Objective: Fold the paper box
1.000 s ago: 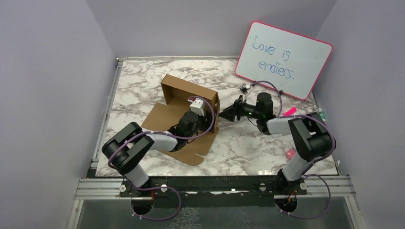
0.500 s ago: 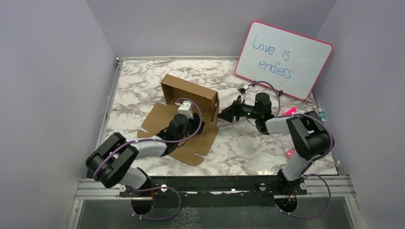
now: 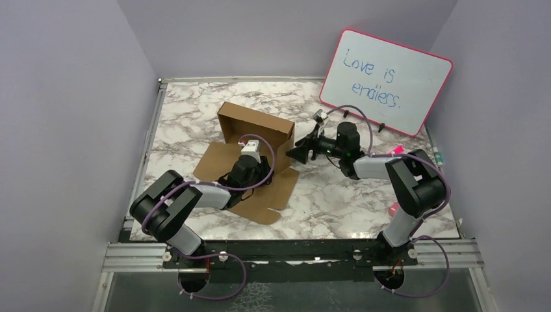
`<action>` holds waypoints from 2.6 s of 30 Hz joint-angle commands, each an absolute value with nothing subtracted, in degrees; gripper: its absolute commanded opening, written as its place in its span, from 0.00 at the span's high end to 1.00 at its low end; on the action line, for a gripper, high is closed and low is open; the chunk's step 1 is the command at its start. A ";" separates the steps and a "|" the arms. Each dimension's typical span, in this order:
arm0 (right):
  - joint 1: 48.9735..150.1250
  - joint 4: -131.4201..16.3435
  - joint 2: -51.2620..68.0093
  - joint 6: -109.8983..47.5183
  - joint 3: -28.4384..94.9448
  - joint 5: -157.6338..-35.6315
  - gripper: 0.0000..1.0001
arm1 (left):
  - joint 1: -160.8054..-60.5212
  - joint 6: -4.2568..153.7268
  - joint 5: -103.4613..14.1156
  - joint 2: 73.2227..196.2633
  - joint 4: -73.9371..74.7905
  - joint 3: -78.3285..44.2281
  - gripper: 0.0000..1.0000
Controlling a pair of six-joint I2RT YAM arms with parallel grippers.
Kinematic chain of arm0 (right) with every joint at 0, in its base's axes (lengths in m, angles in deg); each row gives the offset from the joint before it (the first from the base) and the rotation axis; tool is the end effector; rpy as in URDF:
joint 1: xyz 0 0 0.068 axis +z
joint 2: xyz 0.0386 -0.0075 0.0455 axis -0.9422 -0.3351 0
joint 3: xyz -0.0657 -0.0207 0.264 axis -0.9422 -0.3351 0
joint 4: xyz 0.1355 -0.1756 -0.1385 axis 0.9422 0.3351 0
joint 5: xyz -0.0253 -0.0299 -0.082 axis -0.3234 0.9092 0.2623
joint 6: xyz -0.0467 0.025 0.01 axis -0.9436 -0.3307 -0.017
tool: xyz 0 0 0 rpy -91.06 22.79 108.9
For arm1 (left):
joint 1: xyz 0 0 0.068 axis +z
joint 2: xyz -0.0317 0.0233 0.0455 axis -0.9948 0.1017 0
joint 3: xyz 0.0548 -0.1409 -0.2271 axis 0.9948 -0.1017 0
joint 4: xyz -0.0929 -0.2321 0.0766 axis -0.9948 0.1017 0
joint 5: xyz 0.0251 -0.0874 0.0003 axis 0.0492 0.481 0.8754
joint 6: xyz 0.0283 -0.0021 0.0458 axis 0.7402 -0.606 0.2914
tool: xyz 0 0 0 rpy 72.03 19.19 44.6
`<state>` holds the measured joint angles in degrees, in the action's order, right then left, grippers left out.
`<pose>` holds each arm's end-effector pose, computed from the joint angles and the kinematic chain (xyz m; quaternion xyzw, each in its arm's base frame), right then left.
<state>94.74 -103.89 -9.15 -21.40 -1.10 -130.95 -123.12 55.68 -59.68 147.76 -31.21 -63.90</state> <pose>0.3007 0.1620 0.1806 -0.2746 0.7065 0.4662 0.4561 0.2144 -0.1680 0.1325 0.0329 0.8616 -0.2459 0.4428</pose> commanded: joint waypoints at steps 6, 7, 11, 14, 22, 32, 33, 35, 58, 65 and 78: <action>99.11 -108.40 -12.06 -24.98 -0.52 -114.90 0.20 | -123.42 52.57 -51.61 151.06 -30.81 -66.12 0.59; 99.55 -109.24 -12.20 -24.96 -0.73 -113.10 0.20 | -123.65 52.38 -51.18 151.17 -31.13 -66.25 0.59; 101.22 -113.07 -12.81 -24.39 -2.00 -106.56 0.19 | -124.64 51.97 -50.10 151.62 -31.72 -66.28 0.60; 102.09 -114.28 -12.99 -24.49 -1.92 -103.92 0.21 | -125.47 51.70 -49.89 151.71 -31.92 -66.28 0.60; 104.40 -113.98 -15.61 -26.16 0.84 -97.31 0.30 | -127.95 51.36 -49.60 152.05 -32.01 -65.94 0.60; 106.40 -113.31 -14.48 -28.87 -0.64 -91.45 0.62 | -129.43 50.57 -49.05 147.91 -31.92 -66.79 0.59; 106.40 -113.34 -14.20 -29.13 -1.10 -91.19 0.63 | -129.43 50.36 -48.76 147.14 -31.88 -66.92 0.59; 106.37 -113.17 -13.54 -29.42 -1.70 -90.87 0.68 | -129.43 49.86 -47.97 144.96 -31.56 -67.19 0.58; 106.46 -110.08 -11.04 -33.66 -3.73 -95.17 0.76 | -128.55 63.35 -47.57 116.59 14.07 -38.73 0.24; 106.64 -109.70 -10.08 -34.84 -4.49 -95.16 0.75 | -118.62 69.55 -46.25 123.07 23.13 -26.26 0.16; 107.16 -108.40 -10.95 -37.04 -3.60 -98.59 0.75 | -107.97 70.85 -29.33 143.81 18.11 -17.10 0.11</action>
